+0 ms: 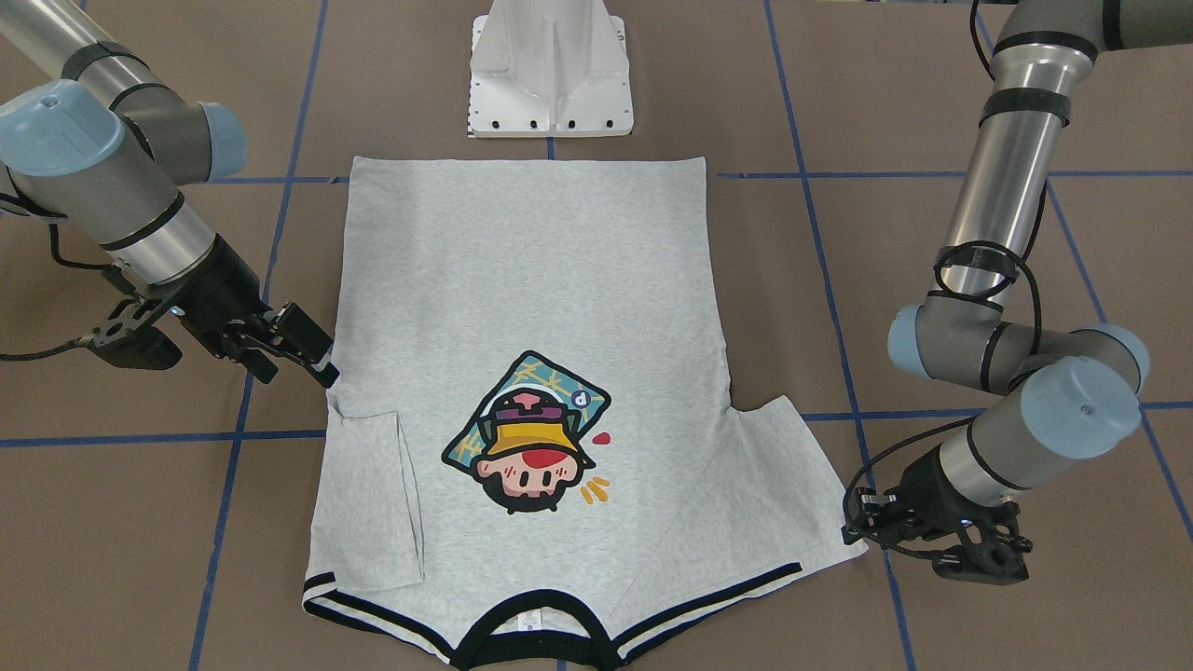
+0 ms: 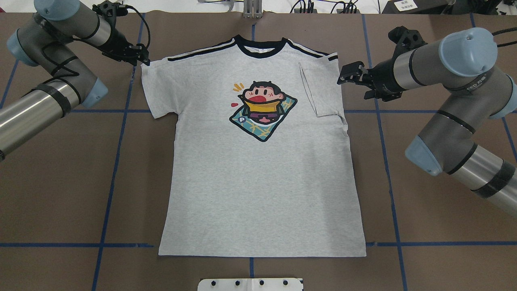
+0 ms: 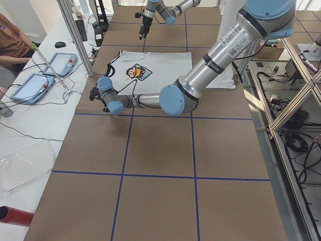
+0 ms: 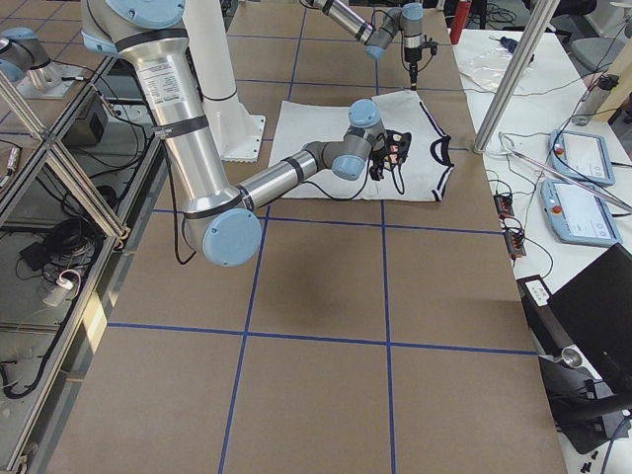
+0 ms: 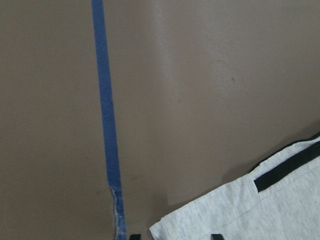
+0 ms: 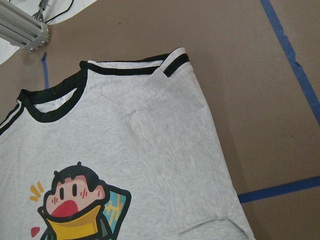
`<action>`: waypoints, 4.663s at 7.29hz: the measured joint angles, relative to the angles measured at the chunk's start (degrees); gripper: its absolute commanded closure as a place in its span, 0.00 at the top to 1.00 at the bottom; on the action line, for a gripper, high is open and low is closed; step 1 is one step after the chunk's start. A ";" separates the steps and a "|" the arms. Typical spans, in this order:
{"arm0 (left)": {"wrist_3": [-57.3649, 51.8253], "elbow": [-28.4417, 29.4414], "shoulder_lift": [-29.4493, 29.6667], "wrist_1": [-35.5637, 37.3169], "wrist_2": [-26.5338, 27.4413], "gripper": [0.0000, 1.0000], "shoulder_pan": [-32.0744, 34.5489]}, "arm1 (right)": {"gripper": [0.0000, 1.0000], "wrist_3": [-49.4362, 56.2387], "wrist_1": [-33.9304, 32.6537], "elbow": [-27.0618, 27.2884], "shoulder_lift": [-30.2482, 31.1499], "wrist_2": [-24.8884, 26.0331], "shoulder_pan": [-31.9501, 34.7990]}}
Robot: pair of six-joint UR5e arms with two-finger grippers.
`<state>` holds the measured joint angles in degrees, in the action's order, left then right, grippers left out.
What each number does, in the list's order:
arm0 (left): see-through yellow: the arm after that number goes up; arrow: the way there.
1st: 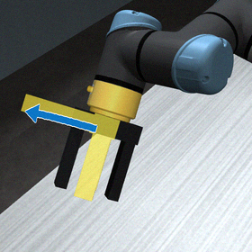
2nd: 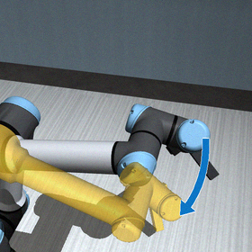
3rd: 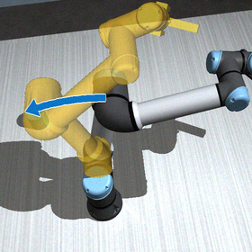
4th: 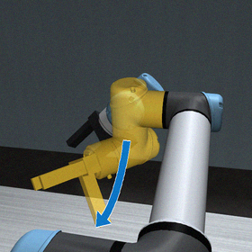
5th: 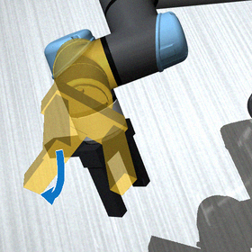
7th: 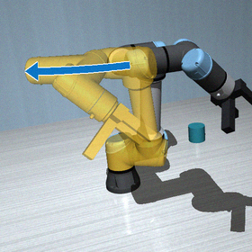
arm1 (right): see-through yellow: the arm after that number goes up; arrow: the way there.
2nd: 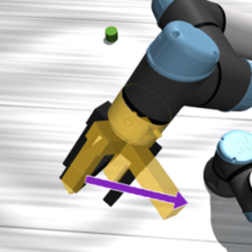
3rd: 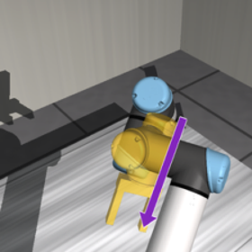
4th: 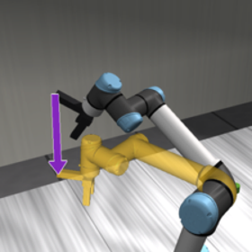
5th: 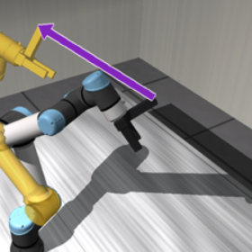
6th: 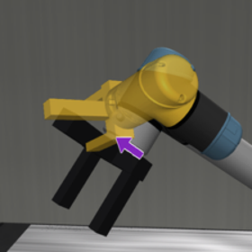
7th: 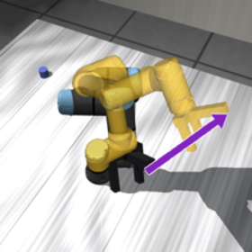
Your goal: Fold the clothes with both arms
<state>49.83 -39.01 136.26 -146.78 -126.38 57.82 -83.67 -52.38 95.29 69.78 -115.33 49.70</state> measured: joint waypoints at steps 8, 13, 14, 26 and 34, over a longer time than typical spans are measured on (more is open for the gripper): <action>2.84 -0.96 1.13 -1.66 0.83 0.00 -0.68 | 1.00 0.08 0.00 0.09 0.28 0.01 0.01; 21.00 -10.62 4.88 0.39 7.77 0.00 -7.32 | 1.00 0.03 0.00 -0.49 0.28 0.71 -0.15; 21.71 -9.16 6.24 0.45 11.38 0.00 -8.60 | 1.00 0.01 0.00 -0.93 0.15 1.46 -0.31; 22.94 -39.59 -12.25 -1.16 9.05 0.72 -11.15 | 0.90 -33.64 -21.32 25.04 14.09 31.46 -31.08; 24.37 -42.02 -13.03 -1.40 10.74 0.73 -12.58 | 0.77 -56.28 -26.01 29.70 22.19 31.68 -45.79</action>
<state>74.20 -81.03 123.22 -148.18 -115.64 45.24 -139.96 -78.39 124.99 91.97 -83.65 3.92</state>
